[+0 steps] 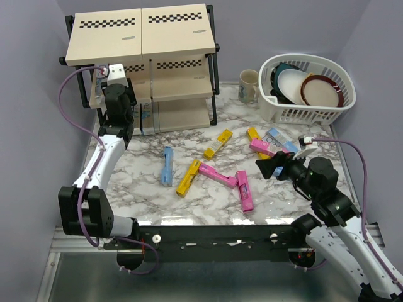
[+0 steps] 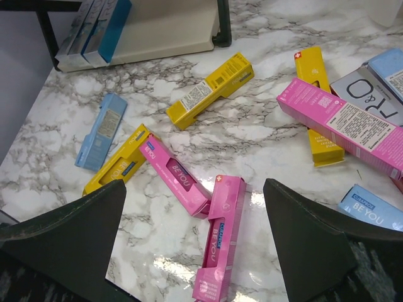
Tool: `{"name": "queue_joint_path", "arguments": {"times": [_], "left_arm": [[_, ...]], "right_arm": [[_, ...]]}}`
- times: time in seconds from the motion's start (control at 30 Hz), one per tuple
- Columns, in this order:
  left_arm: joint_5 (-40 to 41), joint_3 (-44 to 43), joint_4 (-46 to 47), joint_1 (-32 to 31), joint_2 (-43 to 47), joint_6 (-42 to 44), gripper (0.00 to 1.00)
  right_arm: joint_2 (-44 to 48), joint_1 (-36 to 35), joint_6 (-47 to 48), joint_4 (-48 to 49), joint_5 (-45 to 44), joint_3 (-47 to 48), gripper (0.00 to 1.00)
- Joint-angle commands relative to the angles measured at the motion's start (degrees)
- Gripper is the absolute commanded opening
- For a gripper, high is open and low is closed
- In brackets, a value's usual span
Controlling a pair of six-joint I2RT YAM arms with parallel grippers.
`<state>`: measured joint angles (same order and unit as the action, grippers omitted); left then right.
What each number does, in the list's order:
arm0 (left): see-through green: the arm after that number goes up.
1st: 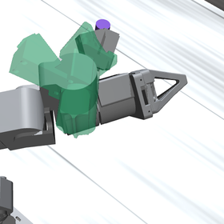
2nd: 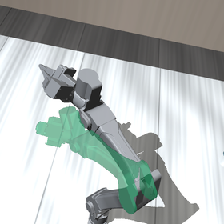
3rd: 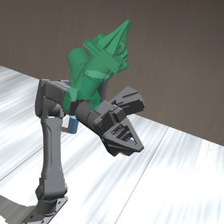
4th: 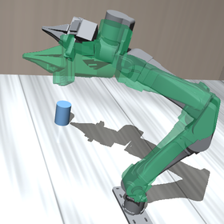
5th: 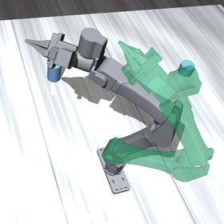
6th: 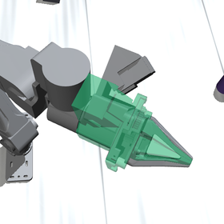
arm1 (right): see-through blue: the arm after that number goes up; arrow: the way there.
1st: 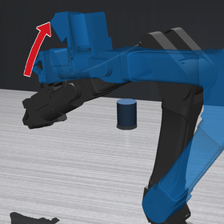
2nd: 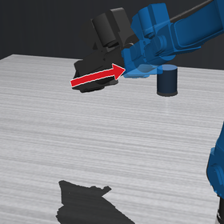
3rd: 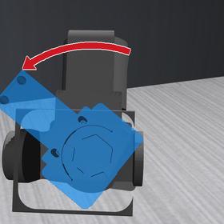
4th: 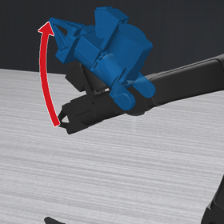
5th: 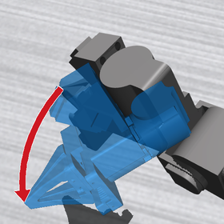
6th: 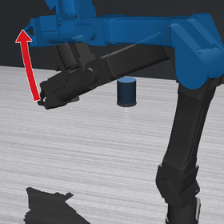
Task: Place and organize the toothpastes onto the shelf
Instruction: Place the toothpaste on the shelf.
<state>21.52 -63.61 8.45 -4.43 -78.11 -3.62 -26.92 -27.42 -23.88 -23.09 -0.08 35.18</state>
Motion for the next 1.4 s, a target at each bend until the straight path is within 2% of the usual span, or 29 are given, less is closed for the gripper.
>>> {"name": "queue_joint_path", "arguments": {"times": [0.0, 0.27, 0.6, 1.0, 1.37], "left_arm": [[-3.3, -2.0, 1.3, 1.3, -1.7, 2.1, 0.44], [-4.8, -2.4, 1.5, 3.8, -3.0, 2.1, 0.49], [-5.1, -2.3, 1.3, 3.9, -4.2, 1.6, 0.64], [-4.5, -2.0, -1.1, 4.0, 0.2, -1.6, 0.84], [-3.2, -2.0, -12.6, 3.5, 6.4, -11.4, 0.86]], "right_arm": [[0.2, -0.4, 1.0, 1.0, 1.7, -0.6, 0.99], [-0.2, -0.4, 1.1, 1.4, 2.3, -0.7, 0.99], [-0.5, -0.4, 1.3, 1.5, 2.4, -0.7, 0.99], [-0.8, -0.4, 1.6, 1.5, 3.0, -0.6, 0.99], [-0.4, -0.4, 1.6, 1.4, 3.0, -0.7, 0.99]]}}
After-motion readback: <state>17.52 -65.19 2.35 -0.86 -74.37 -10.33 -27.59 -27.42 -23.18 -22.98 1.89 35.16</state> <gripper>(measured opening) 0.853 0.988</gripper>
